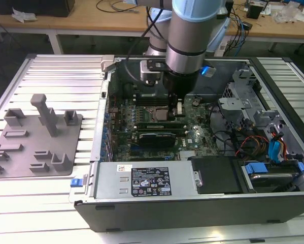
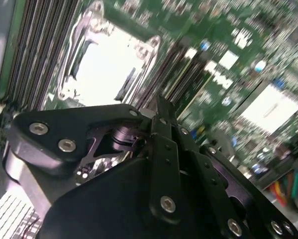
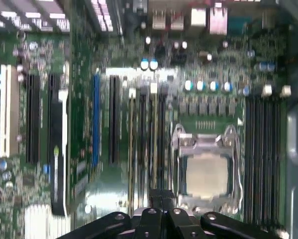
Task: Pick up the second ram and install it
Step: 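Press down the second ram until it locks into place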
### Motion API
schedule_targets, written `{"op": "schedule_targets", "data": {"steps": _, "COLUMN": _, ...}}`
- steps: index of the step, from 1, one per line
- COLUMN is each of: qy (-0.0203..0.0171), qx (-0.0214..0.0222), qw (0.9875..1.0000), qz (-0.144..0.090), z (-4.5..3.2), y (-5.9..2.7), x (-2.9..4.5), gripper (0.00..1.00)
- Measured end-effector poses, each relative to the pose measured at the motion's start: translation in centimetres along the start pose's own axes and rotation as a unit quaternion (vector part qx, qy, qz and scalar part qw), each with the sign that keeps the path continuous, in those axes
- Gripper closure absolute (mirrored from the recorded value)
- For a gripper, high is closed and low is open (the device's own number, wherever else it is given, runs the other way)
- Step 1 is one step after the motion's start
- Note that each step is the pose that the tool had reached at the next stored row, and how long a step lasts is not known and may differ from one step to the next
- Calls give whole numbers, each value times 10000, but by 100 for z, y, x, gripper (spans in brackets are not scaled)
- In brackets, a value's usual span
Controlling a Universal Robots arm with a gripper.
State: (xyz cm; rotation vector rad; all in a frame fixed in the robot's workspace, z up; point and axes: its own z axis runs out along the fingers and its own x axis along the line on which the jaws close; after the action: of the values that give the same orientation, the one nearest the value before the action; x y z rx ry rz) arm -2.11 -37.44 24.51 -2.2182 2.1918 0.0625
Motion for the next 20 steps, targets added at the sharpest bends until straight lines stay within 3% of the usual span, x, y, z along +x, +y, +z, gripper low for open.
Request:
{"op": "schedule_targets", "data": {"steps": 6, "qy": 1, "qx": 0, "qw": 10000, "qz": 0, "z": 3, "y": 319, "x": -3, "gripper": 92}}
{"op": "schedule_targets", "data": {"steps": 7, "qy": 0, "qx": 0, "qw": 10000, "qz": 0, "z": 4, "y": 341, "x": -4, "gripper": 92}}
{"op": "schedule_targets", "data": {"steps": 10, "qy": 1, "qx": 1, "qw": 10000, "qz": 0, "z": 10, "y": 380, "x": -4, "gripper": 92}}
{"op": "schedule_targets", "data": {"steps": 15, "qy": 3, "qx": -1, "qw": 10000, "qz": 0, "z": 128, "y": 407, "x": 2, "gripper": 92}}
{"op": "schedule_targets", "data": {"steps": 20, "qy": 3, "qx": 0, "qw": 10000, "qz": 0, "z": 174, "y": 406, "x": 4, "gripper": 92}}
